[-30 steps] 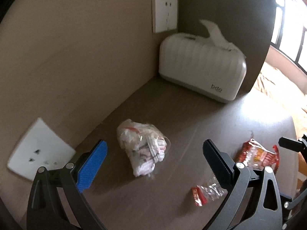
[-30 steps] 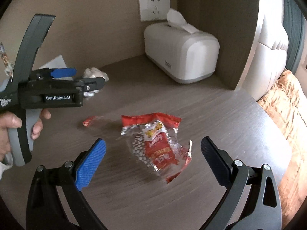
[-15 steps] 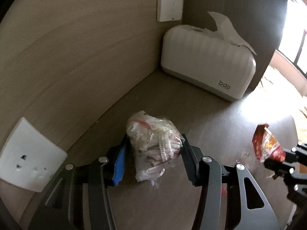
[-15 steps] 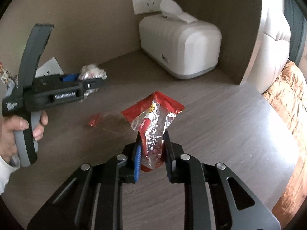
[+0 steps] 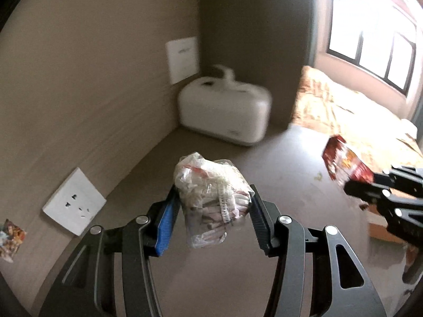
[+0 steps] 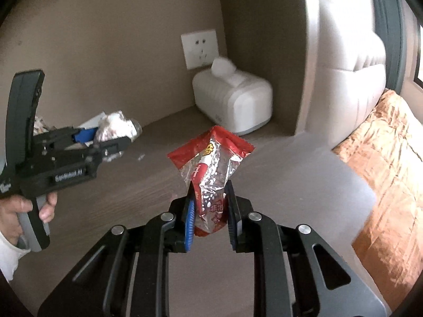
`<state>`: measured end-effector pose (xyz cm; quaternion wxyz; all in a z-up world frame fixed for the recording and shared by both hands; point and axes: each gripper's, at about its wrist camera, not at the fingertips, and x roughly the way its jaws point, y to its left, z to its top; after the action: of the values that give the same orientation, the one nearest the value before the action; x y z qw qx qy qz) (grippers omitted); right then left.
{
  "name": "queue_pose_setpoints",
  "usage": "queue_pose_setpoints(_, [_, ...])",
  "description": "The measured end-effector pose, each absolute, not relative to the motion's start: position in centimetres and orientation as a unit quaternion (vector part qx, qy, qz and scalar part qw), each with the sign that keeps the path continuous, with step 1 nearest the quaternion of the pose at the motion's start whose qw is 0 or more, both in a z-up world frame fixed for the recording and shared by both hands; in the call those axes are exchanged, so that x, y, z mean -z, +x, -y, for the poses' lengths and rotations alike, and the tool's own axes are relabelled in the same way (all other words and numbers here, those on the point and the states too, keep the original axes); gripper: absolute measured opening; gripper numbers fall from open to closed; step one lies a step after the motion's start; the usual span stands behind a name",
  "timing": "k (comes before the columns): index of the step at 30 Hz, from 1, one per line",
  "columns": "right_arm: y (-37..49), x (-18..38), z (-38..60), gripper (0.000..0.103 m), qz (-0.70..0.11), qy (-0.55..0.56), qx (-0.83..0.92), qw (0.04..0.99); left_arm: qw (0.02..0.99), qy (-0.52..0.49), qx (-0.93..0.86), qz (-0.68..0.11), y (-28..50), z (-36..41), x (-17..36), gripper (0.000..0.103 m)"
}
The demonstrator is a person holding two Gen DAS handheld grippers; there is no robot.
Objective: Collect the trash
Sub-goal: 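Carry the foil bag and red wrapper to the white bin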
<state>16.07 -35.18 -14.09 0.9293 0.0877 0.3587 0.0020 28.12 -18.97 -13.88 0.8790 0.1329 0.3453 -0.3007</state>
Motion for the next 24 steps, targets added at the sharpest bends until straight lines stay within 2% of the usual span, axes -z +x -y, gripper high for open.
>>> queue_pose_setpoints(8, [9.8, 12.8, 38.7, 0.022, -0.341, 0.097, 0.037, 0.934, 0.863, 0.155, 0.346, -0.334, 20.8, 23.6, 12.2, 0.051])
queue_pose_setpoints(24, [-3.3, 16.1, 46.1, 0.022, -0.389, 0.137, 0.097, 0.906, 0.806, 0.194, 0.429, -0.359, 8.5, 35.5, 15.1, 0.051])
